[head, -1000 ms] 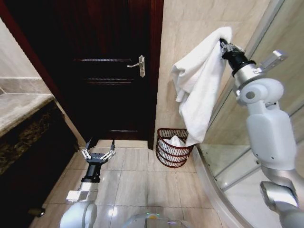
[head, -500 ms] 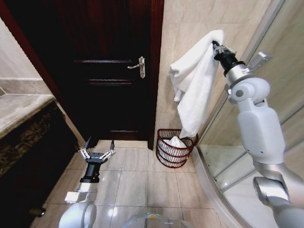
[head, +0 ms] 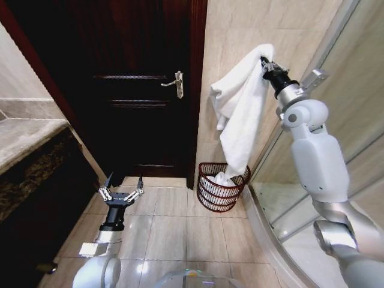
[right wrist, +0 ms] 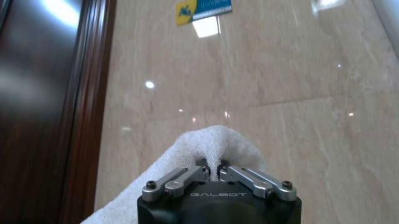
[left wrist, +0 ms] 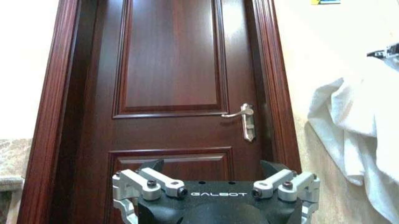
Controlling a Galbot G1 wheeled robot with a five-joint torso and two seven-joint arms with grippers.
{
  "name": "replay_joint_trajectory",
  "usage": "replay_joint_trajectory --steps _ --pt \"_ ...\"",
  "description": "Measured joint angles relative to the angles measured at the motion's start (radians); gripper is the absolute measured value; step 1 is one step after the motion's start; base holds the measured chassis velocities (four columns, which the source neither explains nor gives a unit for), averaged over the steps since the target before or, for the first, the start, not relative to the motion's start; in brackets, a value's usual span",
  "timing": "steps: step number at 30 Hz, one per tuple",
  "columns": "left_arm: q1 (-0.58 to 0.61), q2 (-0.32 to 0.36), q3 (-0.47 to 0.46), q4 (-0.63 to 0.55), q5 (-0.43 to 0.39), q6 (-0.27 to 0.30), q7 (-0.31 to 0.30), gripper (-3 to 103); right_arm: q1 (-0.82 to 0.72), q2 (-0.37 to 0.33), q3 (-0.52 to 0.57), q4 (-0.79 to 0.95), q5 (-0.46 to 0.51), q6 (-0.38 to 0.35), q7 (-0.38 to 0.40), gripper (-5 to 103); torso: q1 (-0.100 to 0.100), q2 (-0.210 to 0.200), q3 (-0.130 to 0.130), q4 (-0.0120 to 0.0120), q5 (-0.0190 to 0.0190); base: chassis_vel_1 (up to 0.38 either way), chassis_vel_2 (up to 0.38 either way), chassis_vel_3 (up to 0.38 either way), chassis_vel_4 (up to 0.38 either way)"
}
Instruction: Discard the used towel into the hamper.
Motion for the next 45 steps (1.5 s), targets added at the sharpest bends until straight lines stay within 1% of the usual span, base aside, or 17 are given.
replay_joint_trajectory --steps 11,22,30,33,36,43,45 --pt "0.001 0.006 -0.002 -0.006 -0.005 0.004 -0.001 100 -0.024 0.03 -0.004 -0.064 -0.053 0.029 -0.026 4 -0.001 -0.002 -0.001 0.0001 0.0 0.0 0.0 0.0 0.0" --pt "0.003 0.017 0.001 -0.019 -0.009 0.004 -0.001 100 -0.129 0.057 0.028 -0.067 -0.094 0.051 -0.036 4 -0.001 -0.003 -0.002 0.0001 0.0002 0.0 0.0 0.0 0.0" --pt "0.015 0.02 -0.002 -0.025 -0.013 -0.006 -0.001 100 -0.19 0.057 0.05 -0.065 -0.116 0.062 -0.041 4 -0.001 -0.003 -0.002 0.0001 0.0001 0.0 0.0 0.0 0.0" --pt "0.018 0.018 -0.003 -0.025 -0.012 -0.013 0.006 100 -0.21 0.059 0.056 -0.074 -0.135 0.076 -0.051 4 -0.001 -0.004 -0.002 0.0001 0.0001 0.0 0.0 0.0 0.0" --pt "0.022 0.016 -0.002 -0.026 -0.013 -0.016 0.014 100 -0.231 0.069 0.068 -0.1 -0.177 0.101 -0.08 4 -0.001 -0.004 -0.002 0.0 0.0002 0.0 0.0 0.0 0.0" --pt "0.027 0.012 0.0 -0.032 -0.01 -0.015 0.016 100 -0.253 0.086 0.067 -0.106 -0.185 0.11 -0.08 4 -0.003 -0.006 -0.003 0.0 0.0001 0.0 0.0 0.0 0.0" --pt "0.029 0.012 0.0 -0.034 -0.009 -0.014 0.016 100 -0.254 0.092 0.066 -0.117 -0.187 0.114 -0.078 4 -0.006 -0.014 -0.007 0.0 0.0 0.0 0.0 0.0 0.0"
